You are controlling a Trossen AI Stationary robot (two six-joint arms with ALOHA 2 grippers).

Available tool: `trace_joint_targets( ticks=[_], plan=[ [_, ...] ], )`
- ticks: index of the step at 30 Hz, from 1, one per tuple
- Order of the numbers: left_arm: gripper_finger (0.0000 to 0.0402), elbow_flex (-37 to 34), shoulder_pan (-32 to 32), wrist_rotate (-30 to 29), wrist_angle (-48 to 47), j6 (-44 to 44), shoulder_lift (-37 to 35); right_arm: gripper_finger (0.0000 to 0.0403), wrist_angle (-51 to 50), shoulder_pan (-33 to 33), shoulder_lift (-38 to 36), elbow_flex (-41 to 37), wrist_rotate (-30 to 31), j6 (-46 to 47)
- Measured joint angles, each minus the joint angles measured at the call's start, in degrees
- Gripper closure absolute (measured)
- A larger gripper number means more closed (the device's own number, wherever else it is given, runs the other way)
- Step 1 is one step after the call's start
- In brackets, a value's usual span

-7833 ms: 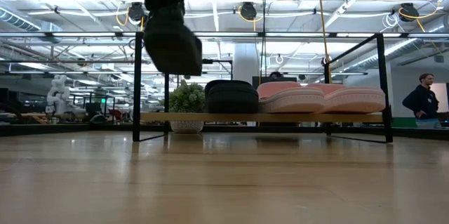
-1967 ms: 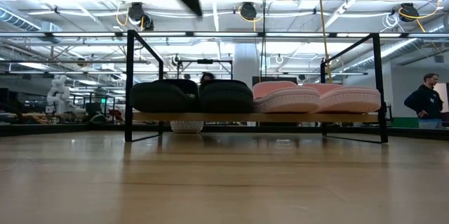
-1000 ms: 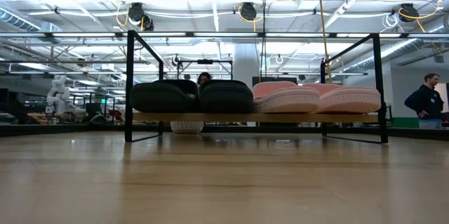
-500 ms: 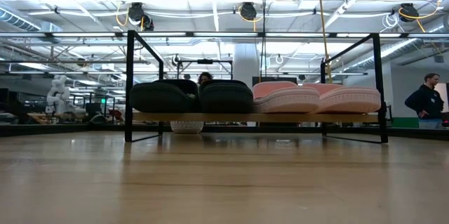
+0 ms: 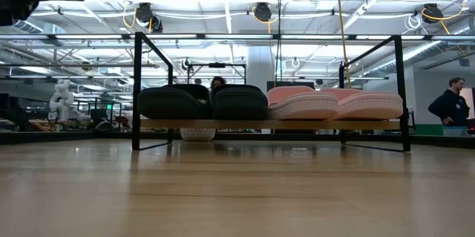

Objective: Pick and place slides into the shelf
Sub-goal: Return to Home Position

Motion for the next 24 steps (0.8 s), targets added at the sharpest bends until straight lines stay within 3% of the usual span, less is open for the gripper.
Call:
trace_joint_targets(
  ticks=[6,11,14,20,24],
  plan=[
    [0.0259,-3.9,1.3,-0.4,17.9,14.4,0.3,0.0292,-2.2,-0.3,-4.6,-2.5,-1.1,2.6],
    [0.0259,-7.2,5.3,-0.9,24.4,17.1,0.5,0.0292,8.0,-0.2,-6.2,-9.1,-1.2,5.6],
    [0.0259,-10.2,8.5,0.9,36.6,24.6,0.9,0.0292,14.5,-0.2,-6.3,-12.2,-1.2,7.3],
    [0.0259,-18.5,20.7,15.9,74.7,53.5,4.5,0.0292,16.6,-0.2,-6.9,-13.7,-1.2,8.4],
    [0.0259,-23.5,32.6,28.0,86.6,62.9,4.5,0.0292,16.1,-0.2,-7.5,-13.7,-2.6,8.0]
  ],
)
